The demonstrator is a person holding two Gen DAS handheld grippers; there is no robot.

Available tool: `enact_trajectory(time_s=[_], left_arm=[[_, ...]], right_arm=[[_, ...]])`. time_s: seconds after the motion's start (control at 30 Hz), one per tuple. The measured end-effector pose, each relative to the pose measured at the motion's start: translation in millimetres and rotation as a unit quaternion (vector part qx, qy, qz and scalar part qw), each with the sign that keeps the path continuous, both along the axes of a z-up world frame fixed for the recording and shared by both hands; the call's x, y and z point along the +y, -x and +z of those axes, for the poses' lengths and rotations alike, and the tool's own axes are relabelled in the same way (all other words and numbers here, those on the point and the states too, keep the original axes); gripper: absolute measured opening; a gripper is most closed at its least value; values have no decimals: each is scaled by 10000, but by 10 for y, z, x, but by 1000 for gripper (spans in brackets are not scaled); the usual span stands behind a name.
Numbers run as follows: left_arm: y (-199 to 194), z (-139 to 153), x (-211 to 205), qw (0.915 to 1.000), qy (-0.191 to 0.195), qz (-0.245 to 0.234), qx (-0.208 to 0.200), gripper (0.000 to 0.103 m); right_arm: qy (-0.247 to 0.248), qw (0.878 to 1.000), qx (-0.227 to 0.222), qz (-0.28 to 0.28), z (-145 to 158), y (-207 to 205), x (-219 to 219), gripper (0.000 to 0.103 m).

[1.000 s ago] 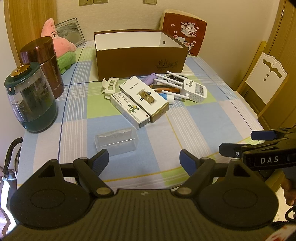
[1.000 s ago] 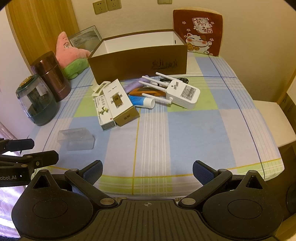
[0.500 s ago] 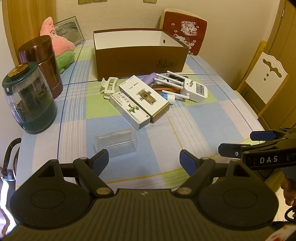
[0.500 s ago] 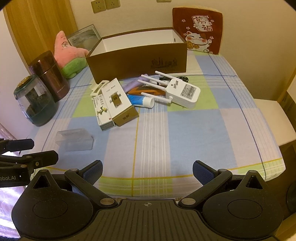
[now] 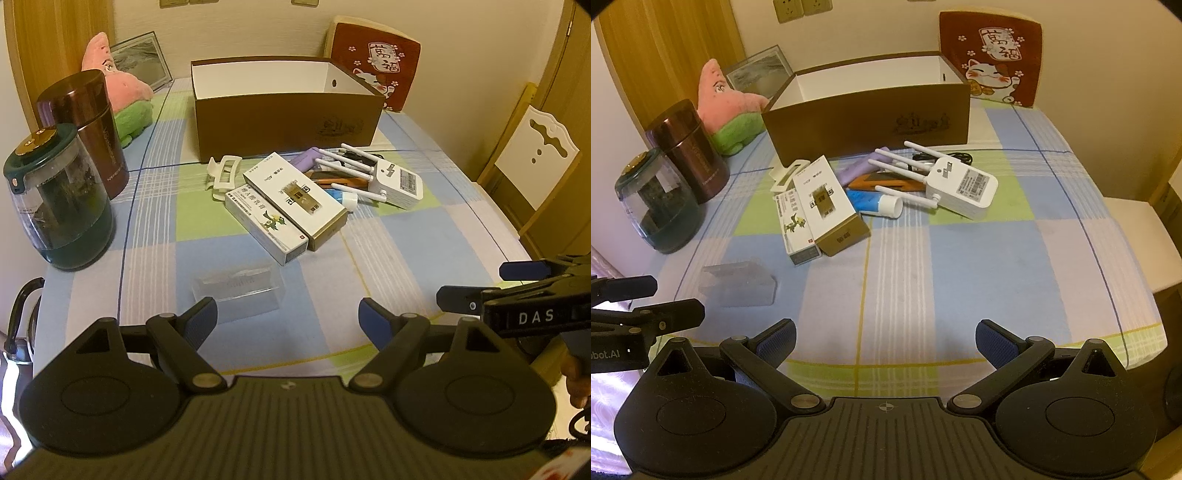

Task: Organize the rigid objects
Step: 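Lower the left tool onto the clear plastic case and close it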

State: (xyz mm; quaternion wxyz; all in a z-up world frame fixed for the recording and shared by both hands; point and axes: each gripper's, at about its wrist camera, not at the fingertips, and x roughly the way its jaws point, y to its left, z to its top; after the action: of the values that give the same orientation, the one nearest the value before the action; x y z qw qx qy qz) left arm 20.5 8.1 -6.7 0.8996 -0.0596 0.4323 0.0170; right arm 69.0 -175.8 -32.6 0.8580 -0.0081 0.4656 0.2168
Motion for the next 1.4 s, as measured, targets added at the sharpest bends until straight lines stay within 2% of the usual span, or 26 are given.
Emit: enact_trajectory(time_s=[0.2, 0.37, 0.53, 0.73, 1.03, 1.2, 1.33, 1.4], left_arm=[[-82, -52, 62, 9999, -135, -41, 0, 81], [-162, -203, 115, 9987, -476, -198, 60, 81], [-241, -417, 162, 9945, -898, -524, 142, 79], [-368, -618, 185, 9879, -1200, -968, 169, 78], [-654, -825, 251, 9782, -1511, -1364, 415, 77], [-745, -899, 251, 9784, -1379, -1399, 648, 62], [-772, -942, 238, 9830, -1054, -1241, 850, 29], [-774, -961, 217, 9858, -892, -1074, 937, 27]], right_arm=[[-21, 10000, 35, -16, -64, -85, 3, 101], [-58, 9999, 87, -31, -133, -177, -17, 101], [-56, 9998, 156, -62, -187, -266, -37, 101], [-21, 9994, 301, -158, -248, -391, -57, 101], [33, 9989, 422, -218, -302, -525, -67, 101], [47, 9984, 475, -292, -318, -576, -111, 101], [54, 9982, 503, -308, -329, -595, -135, 101], [50, 9982, 512, -296, -331, -606, -138, 101]])
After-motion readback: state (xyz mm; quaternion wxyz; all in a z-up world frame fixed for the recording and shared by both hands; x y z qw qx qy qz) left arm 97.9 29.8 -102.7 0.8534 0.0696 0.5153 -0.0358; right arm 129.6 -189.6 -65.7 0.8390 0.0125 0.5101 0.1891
